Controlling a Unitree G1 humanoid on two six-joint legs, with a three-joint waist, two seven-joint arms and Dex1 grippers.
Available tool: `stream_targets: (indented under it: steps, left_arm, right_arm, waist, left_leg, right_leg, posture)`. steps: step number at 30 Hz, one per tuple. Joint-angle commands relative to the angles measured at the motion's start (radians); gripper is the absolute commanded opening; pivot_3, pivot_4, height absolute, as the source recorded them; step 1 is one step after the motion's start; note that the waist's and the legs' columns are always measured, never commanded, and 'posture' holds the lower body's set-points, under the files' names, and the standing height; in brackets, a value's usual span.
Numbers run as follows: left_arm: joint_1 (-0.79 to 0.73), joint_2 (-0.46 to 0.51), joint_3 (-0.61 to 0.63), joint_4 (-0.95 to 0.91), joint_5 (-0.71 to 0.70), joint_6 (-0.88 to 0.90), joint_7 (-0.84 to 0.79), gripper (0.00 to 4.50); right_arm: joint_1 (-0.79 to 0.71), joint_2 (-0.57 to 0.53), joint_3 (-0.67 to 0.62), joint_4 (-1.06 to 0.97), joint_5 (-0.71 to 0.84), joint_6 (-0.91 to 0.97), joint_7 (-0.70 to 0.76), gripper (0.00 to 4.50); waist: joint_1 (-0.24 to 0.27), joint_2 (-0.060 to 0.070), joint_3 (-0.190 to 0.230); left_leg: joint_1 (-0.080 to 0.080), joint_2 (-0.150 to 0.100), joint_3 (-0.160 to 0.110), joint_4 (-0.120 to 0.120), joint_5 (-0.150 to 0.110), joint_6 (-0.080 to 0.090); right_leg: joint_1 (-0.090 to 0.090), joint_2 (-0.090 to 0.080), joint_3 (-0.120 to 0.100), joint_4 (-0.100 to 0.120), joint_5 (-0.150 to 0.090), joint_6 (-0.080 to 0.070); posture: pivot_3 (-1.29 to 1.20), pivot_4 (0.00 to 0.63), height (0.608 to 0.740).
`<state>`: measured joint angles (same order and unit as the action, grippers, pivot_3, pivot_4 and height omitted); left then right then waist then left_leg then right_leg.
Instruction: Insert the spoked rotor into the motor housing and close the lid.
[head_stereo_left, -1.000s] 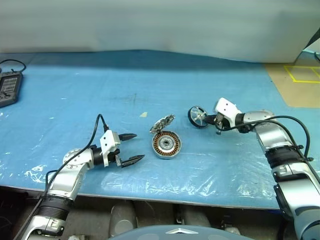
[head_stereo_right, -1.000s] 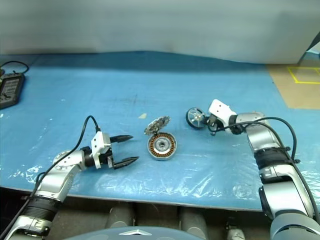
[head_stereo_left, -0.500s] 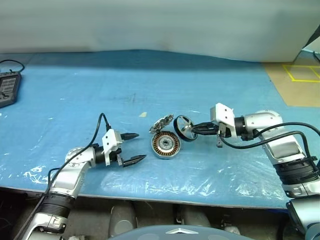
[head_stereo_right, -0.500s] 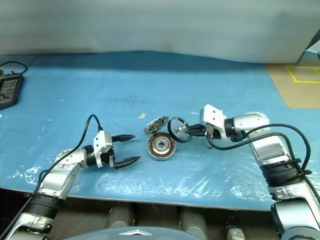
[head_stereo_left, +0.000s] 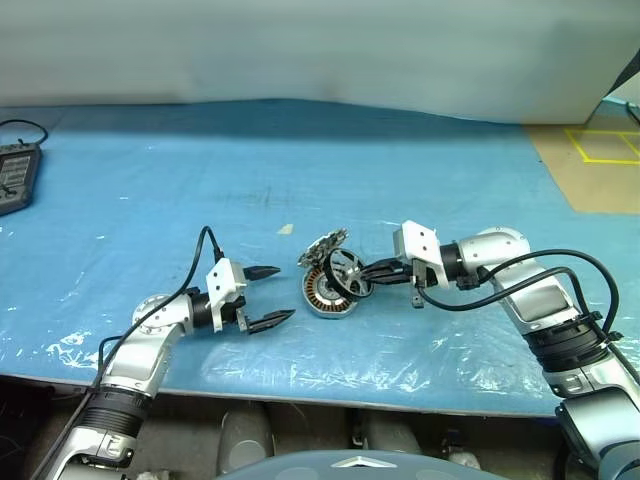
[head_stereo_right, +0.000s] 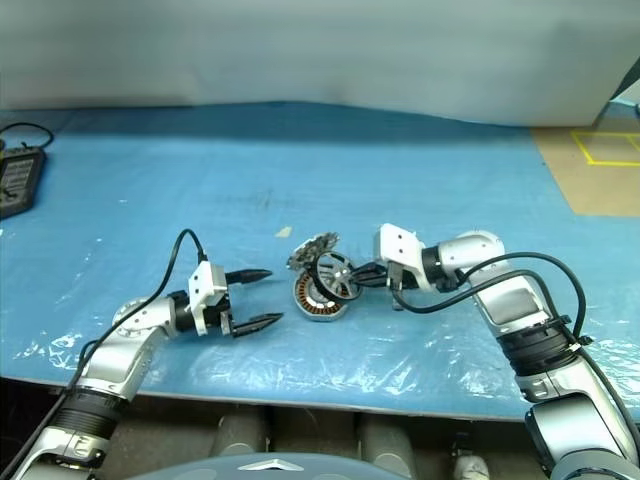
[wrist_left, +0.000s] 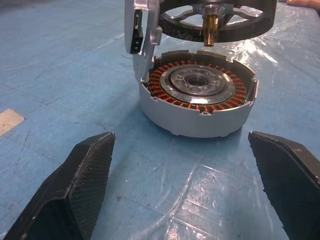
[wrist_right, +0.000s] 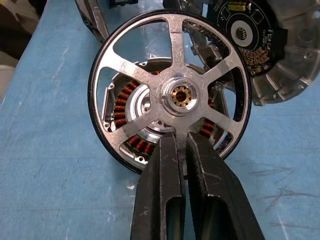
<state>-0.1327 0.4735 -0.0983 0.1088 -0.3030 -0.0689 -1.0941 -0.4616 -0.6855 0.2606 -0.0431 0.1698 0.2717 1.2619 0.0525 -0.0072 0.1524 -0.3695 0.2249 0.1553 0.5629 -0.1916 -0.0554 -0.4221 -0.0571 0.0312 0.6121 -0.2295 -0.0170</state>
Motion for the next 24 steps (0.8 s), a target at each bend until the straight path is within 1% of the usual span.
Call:
stream_targets:
  steps: [1, 10, 13, 24]
  left_arm:
    - [0.012, 0.001, 0.005, -0.032, -0.003, -0.008, 0.010, 4.50]
    - [0.016, 0.003, 0.004, -0.043, -0.005, -0.001, 0.021, 4.50]
    - [0.016, 0.005, 0.006, -0.039, -0.005, -0.004, 0.020, 4.50]
    - [0.025, 0.002, 0.003, -0.054, -0.004, 0.000, 0.031, 4.50]
  right_arm:
    - [-0.025, 0.014, 0.014, -0.043, 0.001, -0.008, -0.001, 0.10]
    - [-0.058, 0.061, 0.066, 0.009, -0.041, -0.019, -0.023, 0.10]
    - [-0.063, 0.055, 0.075, 0.034, -0.067, -0.041, -0.027, 0.10]
    - [-0.073, 0.037, 0.064, 0.037, -0.079, -0.051, -0.021, 0.10]
  waist:
    - [-0.001, 0.000, 0.000]
    - [-0.004, 0.000, 0.000]
    - [-0.003, 0.000, 0.000]
    - [-0.003, 0.000, 0.000]
  left_leg:
    - [0.000, 0.000, 0.000, 0.000, 0.000, 0.000]
    - [0.000, 0.000, 0.000, 0.000, 0.000, 0.000]
    - [0.000, 0.000, 0.000, 0.000, 0.000, 0.000]
    - [0.000, 0.000, 0.000, 0.000, 0.000, 0.000]
  right_leg:
    - [0.000, 0.000, 0.000, 0.000, 0.000, 0.000]
    - [0.000, 0.000, 0.000, 0.000, 0.000, 0.000]
    - [0.000, 0.000, 0.000, 0.000, 0.000, 0.000]
    - [0.000, 0.000, 0.000, 0.001, 0.000, 0.000]
  posture:
    - [0.00, 0.150, 0.740]
    - [0.00, 0.150, 0.740]
    - [0.00, 0.150, 0.740]
    - [0.00, 0.150, 0.740]
